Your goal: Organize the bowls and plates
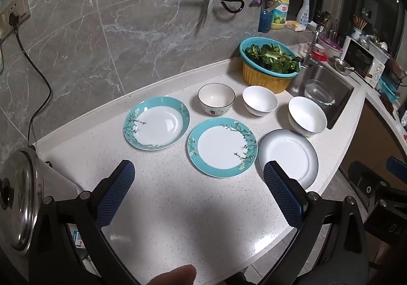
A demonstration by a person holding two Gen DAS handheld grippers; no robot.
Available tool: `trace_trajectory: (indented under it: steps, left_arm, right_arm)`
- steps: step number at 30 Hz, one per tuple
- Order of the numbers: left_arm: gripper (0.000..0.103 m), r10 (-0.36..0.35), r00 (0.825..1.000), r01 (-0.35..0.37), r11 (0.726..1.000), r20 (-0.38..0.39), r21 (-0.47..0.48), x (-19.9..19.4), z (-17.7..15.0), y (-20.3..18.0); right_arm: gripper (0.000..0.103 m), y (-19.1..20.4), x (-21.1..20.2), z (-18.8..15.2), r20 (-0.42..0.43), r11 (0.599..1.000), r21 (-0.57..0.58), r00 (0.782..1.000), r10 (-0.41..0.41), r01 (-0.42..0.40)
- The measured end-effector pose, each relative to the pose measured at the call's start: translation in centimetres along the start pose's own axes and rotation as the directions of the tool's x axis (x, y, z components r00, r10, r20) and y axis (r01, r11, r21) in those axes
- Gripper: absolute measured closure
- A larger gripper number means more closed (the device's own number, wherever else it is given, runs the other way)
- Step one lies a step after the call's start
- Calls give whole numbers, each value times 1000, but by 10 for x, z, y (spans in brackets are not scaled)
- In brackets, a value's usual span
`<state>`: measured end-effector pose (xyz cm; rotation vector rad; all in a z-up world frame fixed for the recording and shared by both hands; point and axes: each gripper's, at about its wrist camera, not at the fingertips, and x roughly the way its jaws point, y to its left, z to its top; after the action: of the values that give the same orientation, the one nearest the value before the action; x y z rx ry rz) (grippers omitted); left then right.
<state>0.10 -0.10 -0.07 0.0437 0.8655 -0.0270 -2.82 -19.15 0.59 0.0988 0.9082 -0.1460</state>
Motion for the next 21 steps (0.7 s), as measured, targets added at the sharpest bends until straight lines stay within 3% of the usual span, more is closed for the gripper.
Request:
trace_trajectory:
  steps: [6,21]
  left_arm:
    - [0,8,1000,-8,1000,5,8,11,-16,8]
    - [0,-1,1000,1,1000,-3,-15,9,-8,8]
  right_arm:
    - [0,2,1,-1,0,1000,-1,1000,1,-1]
    - [0,3,1,0,2,1000,1,1000,-2,2]
